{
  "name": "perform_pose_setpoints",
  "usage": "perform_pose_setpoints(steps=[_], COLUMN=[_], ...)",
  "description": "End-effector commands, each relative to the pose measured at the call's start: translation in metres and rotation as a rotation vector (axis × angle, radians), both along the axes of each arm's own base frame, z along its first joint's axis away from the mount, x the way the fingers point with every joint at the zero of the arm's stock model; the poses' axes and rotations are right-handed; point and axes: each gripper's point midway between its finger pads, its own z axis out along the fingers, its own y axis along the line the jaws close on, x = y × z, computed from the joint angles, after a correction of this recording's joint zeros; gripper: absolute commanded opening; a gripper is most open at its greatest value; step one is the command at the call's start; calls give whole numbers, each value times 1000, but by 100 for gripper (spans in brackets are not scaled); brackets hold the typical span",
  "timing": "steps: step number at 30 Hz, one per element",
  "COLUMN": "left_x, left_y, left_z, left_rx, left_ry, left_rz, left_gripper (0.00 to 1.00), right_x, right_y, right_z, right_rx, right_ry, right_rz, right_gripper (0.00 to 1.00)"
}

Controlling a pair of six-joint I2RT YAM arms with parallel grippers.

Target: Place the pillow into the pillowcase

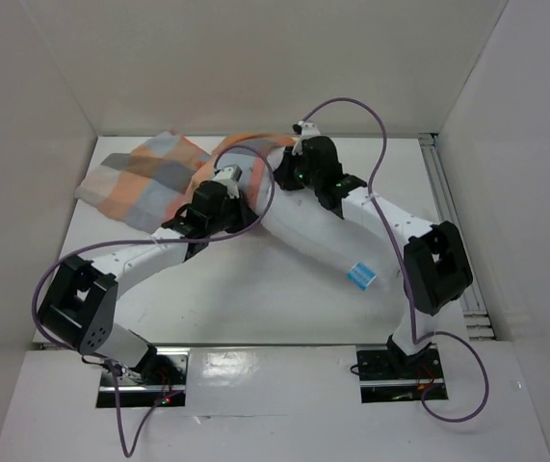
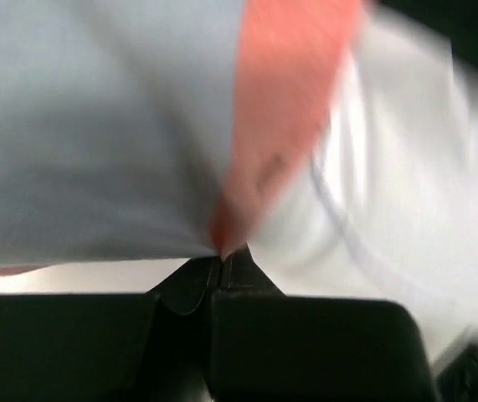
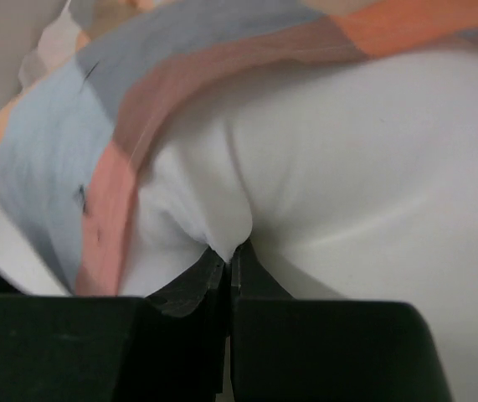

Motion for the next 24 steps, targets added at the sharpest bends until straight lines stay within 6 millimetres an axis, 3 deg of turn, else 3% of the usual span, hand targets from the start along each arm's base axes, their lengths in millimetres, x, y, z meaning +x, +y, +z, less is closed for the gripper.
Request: perform_pose_setpoints(steps=[1, 2, 4, 7, 9, 10, 12, 13, 14, 15, 17, 19, 20, 22, 24], left_x=[-52, -58, -63, -52, -47, -46, -57, -63, -67, -70, -66, -55, -44, -30, -15], left_y=[-64, -70, -72, -71, -68, -71, -69, -68, -66, -65, -64, -62, -65, -66, -69], left_z=[72, 75, 76, 95, 110, 129, 145, 169, 177, 183, 202, 209, 198, 190, 180], left_rx=[-205, -224, -239, -214, -199, -206, -209, -238, -252, -264, -279, -265, -243, -229, -232], left_ry=[-71, -68, -55, -84, -102, -131, -122, -151, -149, -141, -160, -169, -141, -111, -67], left_rz=[-345, -372, -394, -390, -389, -407, -442, -451, -446, -441, -414, -386, -358, -341, -311], left_gripper=[0, 0, 0, 0, 0, 0, 0, 0, 0, 0, 0, 0, 0, 0, 0], right_x=[47, 50, 51, 42, 29, 25, 8, 4, 5, -1, -2, -12, -14, -26, -30], right_y=[-8, -6, -4, -8, -17, -23, -32, -32, -32, -37, -46, -63, -77, -102, -130], right_z=[35, 28, 34, 36, 49, 55, 68, 74, 90, 81, 96, 107, 111, 130, 137], right_rx=[196, 199, 234, 268, 272, 269, 252, 227, 213, 147, 64, 19, -17, -45, -94], right_ry=[-52, -39, -47, -41, -54, -62, -56, -63, -85, -34, -51, -77, -102, -141, -165], right_rz=[-101, -104, -110, -119, -129, -152, -150, -147, -139, -135, -137, -170, -218, -285, -397], right_gripper=[0, 0, 0, 0, 0, 0, 0, 0, 0, 15, 39, 72, 84, 96, 97])
